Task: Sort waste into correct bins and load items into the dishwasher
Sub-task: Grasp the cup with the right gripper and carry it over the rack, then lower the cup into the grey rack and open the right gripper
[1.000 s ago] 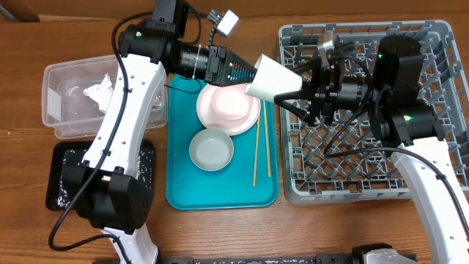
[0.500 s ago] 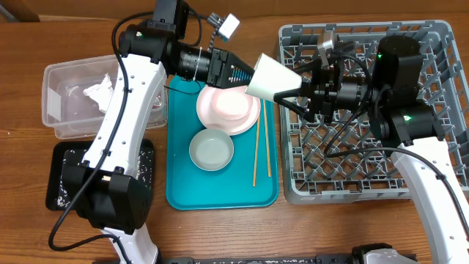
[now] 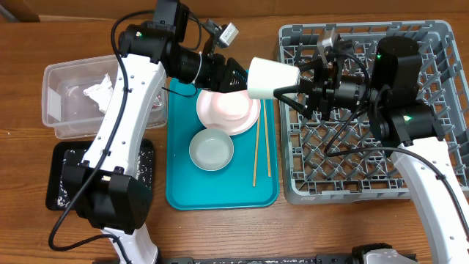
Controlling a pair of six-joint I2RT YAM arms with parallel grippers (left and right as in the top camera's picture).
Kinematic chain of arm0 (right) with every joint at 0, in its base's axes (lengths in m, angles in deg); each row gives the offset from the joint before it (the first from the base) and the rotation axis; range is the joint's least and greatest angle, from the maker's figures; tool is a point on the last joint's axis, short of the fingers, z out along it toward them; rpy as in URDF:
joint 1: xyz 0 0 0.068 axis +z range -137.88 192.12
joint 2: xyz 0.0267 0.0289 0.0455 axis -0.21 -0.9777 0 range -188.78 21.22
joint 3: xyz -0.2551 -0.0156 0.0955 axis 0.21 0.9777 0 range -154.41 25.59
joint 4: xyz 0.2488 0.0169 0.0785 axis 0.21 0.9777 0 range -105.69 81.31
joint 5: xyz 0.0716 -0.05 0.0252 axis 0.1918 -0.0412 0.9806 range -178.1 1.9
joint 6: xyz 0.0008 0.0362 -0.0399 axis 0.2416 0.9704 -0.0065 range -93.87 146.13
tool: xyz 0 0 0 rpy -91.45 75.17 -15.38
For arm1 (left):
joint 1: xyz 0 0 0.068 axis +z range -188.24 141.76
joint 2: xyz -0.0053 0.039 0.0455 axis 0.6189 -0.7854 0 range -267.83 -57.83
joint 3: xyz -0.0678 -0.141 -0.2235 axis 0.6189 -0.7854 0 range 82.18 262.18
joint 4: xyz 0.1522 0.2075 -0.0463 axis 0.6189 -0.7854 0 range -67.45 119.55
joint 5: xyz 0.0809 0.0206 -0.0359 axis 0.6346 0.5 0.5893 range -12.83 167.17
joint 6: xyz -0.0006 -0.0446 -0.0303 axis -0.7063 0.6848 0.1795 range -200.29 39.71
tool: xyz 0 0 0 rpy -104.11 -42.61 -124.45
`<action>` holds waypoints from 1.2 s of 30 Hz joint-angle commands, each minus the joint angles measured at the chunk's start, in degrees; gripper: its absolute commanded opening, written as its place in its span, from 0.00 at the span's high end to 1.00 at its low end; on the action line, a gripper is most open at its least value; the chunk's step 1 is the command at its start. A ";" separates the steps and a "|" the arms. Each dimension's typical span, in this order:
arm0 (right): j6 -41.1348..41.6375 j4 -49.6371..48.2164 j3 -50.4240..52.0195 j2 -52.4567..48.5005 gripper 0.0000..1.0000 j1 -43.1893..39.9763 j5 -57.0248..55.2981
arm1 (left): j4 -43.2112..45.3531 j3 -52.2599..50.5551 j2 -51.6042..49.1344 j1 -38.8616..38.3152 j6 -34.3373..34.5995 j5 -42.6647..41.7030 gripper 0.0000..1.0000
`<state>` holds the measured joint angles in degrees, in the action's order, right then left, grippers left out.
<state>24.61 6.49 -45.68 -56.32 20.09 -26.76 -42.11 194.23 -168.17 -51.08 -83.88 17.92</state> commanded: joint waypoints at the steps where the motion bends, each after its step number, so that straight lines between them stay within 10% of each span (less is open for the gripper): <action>1: 4.26 1.31 -0.90 0.26 0.54 0.20 -10.99 | 0.28 -0.26 0.42 1.97 0.68 9.27 0.37; 4: 7.21 4.94 -0.90 0.26 0.54 0.20 -25.42 | -0.63 -0.26 0.42 3.67 2.99 17.27 0.32; 8: 12.15 9.05 -0.90 0.26 0.55 0.22 -43.87 | -1.79 -0.26 0.42 4.81 4.04 23.06 0.00; 36: 13.81 18.56 -0.81 -10.16 0.57 0.22 -54.31 | -1.38 -0.26 0.42 4.57 4.02 29.46 0.00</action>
<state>37.99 25.11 -45.68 -66.44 20.13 -81.10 -43.53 194.07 -168.17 -46.12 -80.23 45.20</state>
